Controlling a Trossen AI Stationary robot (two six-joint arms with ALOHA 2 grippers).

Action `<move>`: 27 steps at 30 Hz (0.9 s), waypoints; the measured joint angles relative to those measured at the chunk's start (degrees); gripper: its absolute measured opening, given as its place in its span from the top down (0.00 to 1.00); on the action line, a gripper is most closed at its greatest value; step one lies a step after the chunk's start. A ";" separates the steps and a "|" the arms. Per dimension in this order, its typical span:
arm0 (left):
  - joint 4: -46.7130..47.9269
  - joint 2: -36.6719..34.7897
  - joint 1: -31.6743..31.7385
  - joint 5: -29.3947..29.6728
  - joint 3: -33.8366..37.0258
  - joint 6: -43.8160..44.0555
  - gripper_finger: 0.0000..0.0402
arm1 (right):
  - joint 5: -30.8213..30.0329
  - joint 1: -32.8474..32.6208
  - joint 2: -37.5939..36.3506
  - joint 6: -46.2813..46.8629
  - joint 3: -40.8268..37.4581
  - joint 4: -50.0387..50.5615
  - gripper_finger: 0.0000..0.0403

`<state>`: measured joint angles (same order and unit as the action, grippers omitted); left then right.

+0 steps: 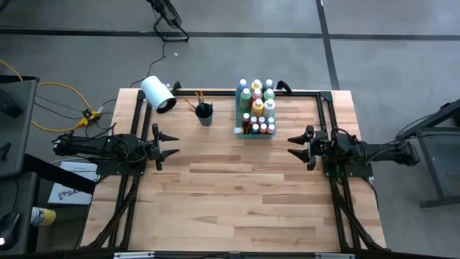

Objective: Pick & Place Paint Supplies
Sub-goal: Return to Home Position

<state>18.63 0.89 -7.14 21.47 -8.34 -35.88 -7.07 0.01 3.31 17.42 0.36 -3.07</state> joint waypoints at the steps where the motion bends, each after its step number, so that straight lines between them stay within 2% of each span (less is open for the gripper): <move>1: -0.02 0.00 0.00 0.00 0.00 0.00 0.47 | 0.00 -0.02 0.00 -0.54 0.00 0.00 0.41; 17: 0.00 -0.04 0.00 0.00 0.00 -0.06 0.47 | -0.02 -0.02 0.00 -1.04 -0.04 -0.07 0.41; 23: -4.44 -0.04 -0.02 0.00 0.00 -6.17 0.47 | -0.02 -0.02 0.00 -1.04 -0.04 -0.09 0.41; 27: -5.51 -0.04 -0.02 0.00 0.00 -6.32 0.47 | -0.02 -0.02 0.00 -1.04 -0.04 -0.09 0.41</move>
<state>13.12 0.84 -7.16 21.47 -8.34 -42.19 -7.09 -0.01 3.31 16.38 0.32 -3.16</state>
